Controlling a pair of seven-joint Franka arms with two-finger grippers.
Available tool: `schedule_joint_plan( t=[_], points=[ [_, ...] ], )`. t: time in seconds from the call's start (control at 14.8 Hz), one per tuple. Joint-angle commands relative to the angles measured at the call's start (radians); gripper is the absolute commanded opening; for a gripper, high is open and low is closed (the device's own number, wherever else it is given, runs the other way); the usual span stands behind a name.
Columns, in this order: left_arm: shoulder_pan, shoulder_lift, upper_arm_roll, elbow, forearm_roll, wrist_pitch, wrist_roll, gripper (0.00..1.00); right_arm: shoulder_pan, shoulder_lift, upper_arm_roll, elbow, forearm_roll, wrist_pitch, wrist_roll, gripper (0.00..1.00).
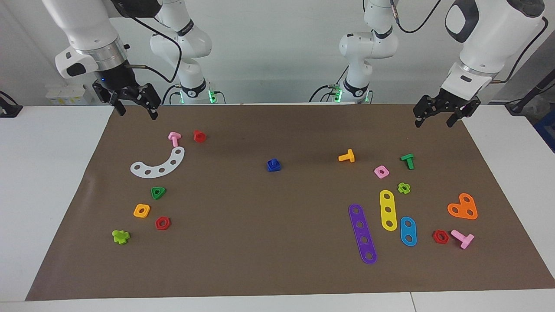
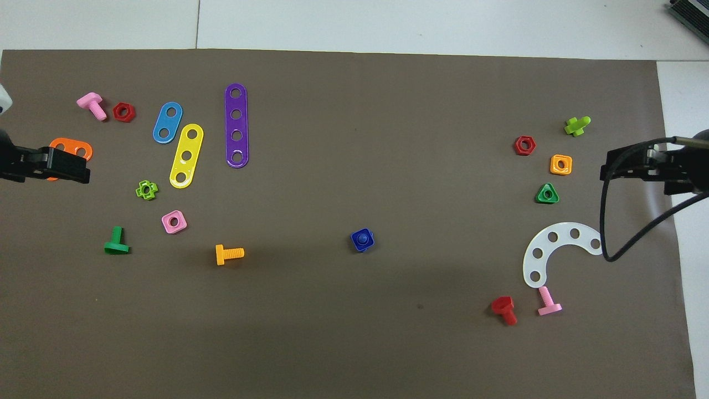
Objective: Unscrew and place screws in storage area
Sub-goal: 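Move the left gripper from the table edge toward the blue nut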
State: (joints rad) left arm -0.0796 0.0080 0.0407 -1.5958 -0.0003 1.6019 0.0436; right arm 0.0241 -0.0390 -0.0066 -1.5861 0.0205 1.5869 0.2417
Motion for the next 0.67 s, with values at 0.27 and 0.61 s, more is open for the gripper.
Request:
schedule_joint_plan(
  t=[0.27, 0.61],
  points=[
    [-0.041, -0.057, -0.018, -0.088, 0.02, -0.01, 0.004, 1.0, 0.004, -0.019, -0.009, -0.017, 0.018, -0.012, -0.029, 1.0],
    [-0.221, -0.019, -0.018, -0.09, -0.053, 0.001, -0.258, 0.99, 0.004, -0.019, -0.009, -0.017, 0.018, -0.012, -0.029, 1.0]
  ],
)
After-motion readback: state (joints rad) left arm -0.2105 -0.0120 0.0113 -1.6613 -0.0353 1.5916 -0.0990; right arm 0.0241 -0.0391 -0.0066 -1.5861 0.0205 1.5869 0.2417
